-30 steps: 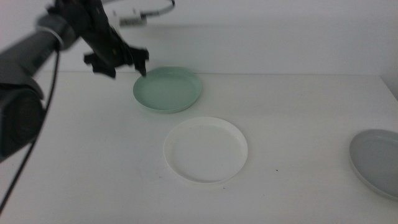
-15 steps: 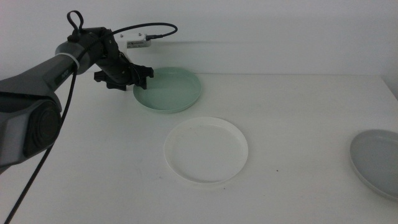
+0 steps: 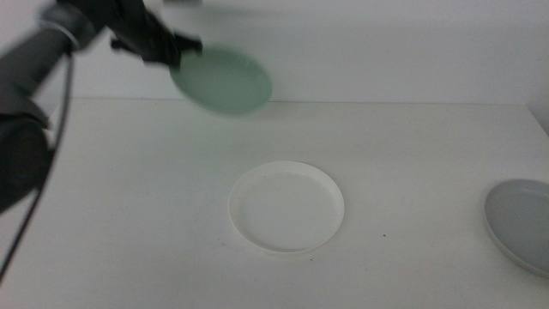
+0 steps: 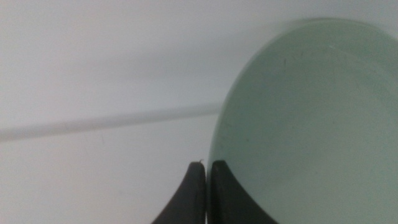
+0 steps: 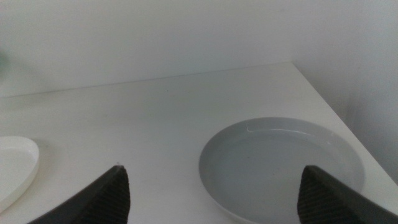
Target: Stack the three bowls on top of each other.
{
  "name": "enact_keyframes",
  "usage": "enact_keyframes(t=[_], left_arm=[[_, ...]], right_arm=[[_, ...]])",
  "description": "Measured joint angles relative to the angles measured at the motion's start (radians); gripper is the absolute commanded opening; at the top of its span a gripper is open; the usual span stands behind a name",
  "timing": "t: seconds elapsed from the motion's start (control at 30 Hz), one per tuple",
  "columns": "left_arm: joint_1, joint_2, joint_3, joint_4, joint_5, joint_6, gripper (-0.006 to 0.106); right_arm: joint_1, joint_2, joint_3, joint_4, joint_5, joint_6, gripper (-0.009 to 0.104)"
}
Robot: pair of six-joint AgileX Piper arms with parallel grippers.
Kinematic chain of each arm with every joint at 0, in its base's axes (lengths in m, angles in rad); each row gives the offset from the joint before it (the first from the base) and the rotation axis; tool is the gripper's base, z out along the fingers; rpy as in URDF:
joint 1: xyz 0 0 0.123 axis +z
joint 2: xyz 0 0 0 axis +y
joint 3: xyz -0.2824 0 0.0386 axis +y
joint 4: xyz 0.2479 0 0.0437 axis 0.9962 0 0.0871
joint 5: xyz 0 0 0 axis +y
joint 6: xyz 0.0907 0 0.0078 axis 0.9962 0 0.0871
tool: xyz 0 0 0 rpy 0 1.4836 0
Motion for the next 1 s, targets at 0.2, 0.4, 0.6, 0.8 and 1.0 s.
enact_keyframes(t=[0.2, 0.4, 0.6, 0.8, 1.0], left_arm=[[-0.013, -0.341, 0.339, -0.113, -0.119, 0.078, -0.002], [-0.092, -0.631, 0.804, -0.115, -0.305, 0.019, -0.002], [-0.178, -0.750, 1.042, -0.123, -0.405, -0.075, -0.002], [-0.222, -0.698, 1.093, -0.163, -0.416, -0.091, -0.002], [-0.252, -0.615, 1.095, -0.179, -0.440, -0.096, -0.002]], right_arm=[[0.000, 0.000, 0.000, 0.000, 0.000, 0.000, 0.093], [0.000, 0.000, 0.000, 0.000, 0.000, 0.000, 0.093], [0.000, 0.000, 0.000, 0.000, 0.000, 0.000, 0.093], [0.000, 0.000, 0.000, 0.000, 0.000, 0.000, 0.093], [0.000, 0.000, 0.000, 0.000, 0.000, 0.000, 0.093]])
